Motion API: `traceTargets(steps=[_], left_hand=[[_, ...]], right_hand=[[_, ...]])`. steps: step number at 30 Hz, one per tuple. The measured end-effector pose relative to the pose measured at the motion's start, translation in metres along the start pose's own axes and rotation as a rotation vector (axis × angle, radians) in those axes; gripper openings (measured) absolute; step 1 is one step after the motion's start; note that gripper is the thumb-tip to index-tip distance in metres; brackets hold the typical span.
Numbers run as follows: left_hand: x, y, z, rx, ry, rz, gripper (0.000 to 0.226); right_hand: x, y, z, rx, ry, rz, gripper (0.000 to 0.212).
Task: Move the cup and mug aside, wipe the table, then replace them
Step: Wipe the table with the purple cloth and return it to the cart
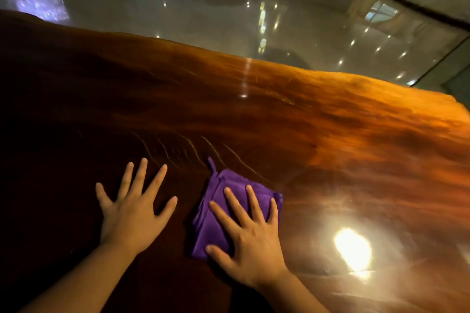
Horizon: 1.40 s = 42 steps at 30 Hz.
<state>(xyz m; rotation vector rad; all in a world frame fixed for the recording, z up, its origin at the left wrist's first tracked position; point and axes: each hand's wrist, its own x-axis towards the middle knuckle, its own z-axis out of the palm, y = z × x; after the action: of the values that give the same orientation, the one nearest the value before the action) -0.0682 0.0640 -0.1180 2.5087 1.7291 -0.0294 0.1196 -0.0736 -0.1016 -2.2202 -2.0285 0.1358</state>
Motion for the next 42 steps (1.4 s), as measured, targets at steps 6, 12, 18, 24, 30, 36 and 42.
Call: traceTargets(steps=[6, 12, 18, 24, 30, 36, 42], left_hand=[[-0.008, 0.001, -0.014, -0.105, -0.059, 0.011, 0.072], [-0.093, 0.054, -0.032, -0.388, 0.102, 0.592, 0.078], [-0.136, 0.098, -0.014, -0.159, -0.178, 0.641, 0.068], [-0.155, 0.103, -0.008, -0.133, -0.227, 0.571, 0.064], [-0.197, 0.096, -0.008, -0.246, -0.159, 0.568, 0.052], [-0.238, 0.091, -0.033, -0.346, -0.115, 0.444, 0.039], [-0.277, 0.046, -0.114, -0.434, 0.129, 0.334, 0.039]], right_hand=[[-0.088, -0.012, -0.005, 0.005, -0.105, -0.008, 0.075], [-0.132, 0.0, -0.016, 0.136, -0.059, -0.051, 0.07], [-0.137, 0.022, -0.021, 0.066, -0.134, 0.051, 0.076], [-0.159, -0.003, -0.013, 0.132, -0.047, 0.111, 0.064], [-0.191, -0.02, -0.022, 0.129, 0.112, 0.094, 0.046], [-0.21, -0.036, -0.05, 0.253, 0.073, 0.118, 0.018], [-0.207, -0.089, -0.114, 0.274, 0.219, -0.035, 0.03]])
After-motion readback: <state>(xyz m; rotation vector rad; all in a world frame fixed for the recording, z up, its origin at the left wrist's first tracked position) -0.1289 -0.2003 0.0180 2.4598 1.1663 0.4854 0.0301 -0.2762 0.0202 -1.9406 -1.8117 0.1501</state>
